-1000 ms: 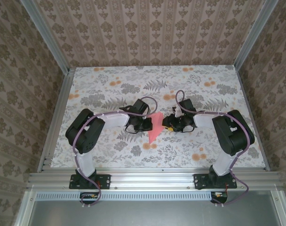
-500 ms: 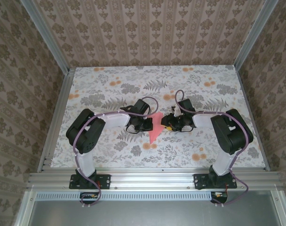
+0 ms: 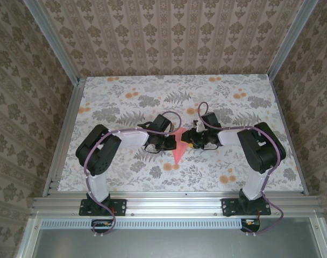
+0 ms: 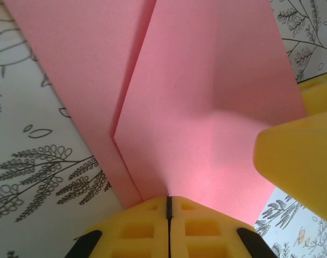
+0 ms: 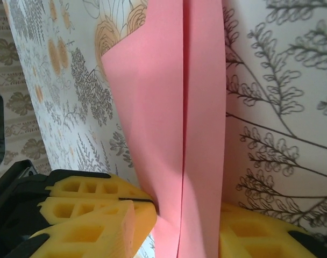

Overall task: Fold a paper plane with a square sheet of paper (pick it up from the middle)
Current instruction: Turn over the paper at the center of the table.

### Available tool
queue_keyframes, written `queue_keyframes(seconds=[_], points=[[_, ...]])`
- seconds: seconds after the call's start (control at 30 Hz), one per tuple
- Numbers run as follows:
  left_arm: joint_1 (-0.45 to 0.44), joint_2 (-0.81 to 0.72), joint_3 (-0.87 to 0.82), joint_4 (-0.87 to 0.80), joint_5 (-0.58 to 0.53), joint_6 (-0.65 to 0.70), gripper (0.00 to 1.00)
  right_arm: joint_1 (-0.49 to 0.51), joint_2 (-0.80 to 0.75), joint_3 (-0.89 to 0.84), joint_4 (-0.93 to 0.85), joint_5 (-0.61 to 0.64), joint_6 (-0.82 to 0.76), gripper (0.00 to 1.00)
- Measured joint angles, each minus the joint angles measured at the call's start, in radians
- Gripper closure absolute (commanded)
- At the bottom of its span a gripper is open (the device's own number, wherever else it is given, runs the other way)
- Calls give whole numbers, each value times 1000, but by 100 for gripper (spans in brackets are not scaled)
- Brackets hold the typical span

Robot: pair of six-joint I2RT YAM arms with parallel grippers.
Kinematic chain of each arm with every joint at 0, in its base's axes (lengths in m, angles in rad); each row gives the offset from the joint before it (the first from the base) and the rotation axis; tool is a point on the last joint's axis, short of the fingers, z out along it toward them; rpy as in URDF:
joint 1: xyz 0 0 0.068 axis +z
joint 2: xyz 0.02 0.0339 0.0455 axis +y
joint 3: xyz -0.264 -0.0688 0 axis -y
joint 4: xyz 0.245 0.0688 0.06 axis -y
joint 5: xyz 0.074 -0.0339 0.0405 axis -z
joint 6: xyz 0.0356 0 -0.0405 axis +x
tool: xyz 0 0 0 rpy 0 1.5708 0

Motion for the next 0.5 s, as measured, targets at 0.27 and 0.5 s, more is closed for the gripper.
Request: queue_keyframes(seconds=[0.27,0.5], points=[[1,0,-25,58,25,-28,93,24,41,29,27,-8,3,73],[1,-3,-38,81,29,-42,92,28,58,39,19,-4,-16,90]])
